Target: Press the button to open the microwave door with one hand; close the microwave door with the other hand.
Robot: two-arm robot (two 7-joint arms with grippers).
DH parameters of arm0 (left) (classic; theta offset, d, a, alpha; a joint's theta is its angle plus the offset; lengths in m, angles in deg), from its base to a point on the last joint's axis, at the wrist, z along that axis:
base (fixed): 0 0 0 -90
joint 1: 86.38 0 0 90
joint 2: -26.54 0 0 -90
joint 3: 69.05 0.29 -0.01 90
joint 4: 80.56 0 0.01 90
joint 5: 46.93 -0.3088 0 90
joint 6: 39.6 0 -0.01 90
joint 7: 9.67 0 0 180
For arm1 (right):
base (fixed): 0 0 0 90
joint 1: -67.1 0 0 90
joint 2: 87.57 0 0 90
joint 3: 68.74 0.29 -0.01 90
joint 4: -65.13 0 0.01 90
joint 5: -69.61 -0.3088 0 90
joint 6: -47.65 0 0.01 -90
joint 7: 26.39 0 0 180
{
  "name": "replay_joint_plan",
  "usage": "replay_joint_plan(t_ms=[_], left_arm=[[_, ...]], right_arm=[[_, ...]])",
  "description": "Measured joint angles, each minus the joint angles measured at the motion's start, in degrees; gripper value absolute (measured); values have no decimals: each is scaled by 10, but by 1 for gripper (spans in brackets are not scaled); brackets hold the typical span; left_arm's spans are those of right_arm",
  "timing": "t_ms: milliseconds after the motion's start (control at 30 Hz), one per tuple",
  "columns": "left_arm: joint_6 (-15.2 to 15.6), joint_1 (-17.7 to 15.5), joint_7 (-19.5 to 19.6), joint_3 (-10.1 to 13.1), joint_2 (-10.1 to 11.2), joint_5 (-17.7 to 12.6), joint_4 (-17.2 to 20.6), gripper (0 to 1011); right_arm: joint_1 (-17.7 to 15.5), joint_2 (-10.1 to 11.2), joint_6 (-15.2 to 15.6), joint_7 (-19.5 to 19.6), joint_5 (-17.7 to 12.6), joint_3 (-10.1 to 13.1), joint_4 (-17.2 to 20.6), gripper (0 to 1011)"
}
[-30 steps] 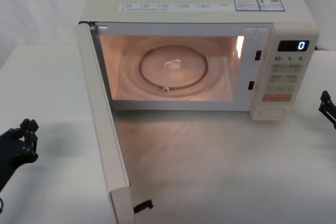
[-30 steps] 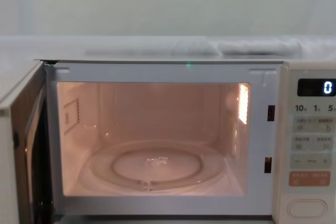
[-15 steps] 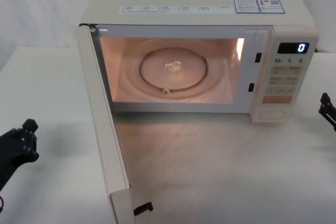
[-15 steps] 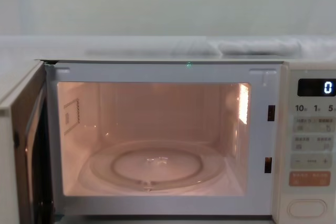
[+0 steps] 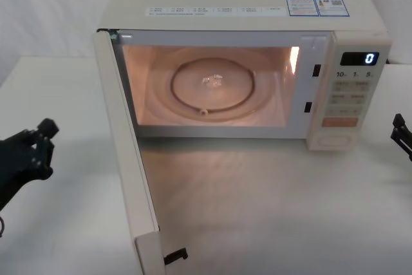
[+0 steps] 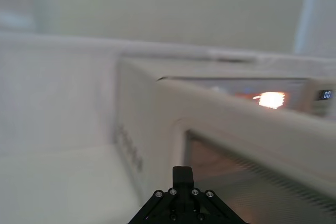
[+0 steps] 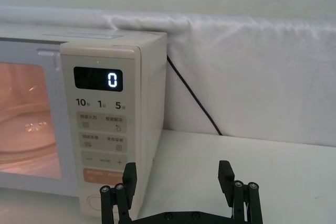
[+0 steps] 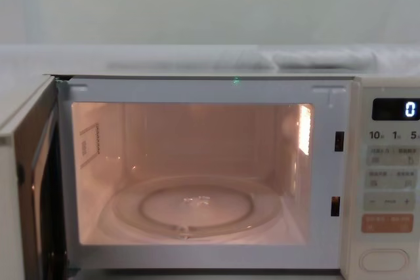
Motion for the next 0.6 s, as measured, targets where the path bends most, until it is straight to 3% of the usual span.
replay_joint_plan(t_ms=[267,600], left_arm=[[-10,2,59,14,38,27,36,0],[-10,-16,77,49,66,34,52,0]], right_arm=[[0,0,0,0,0,0,0,1002],[0,0,0,0,0,0,0,1002]])
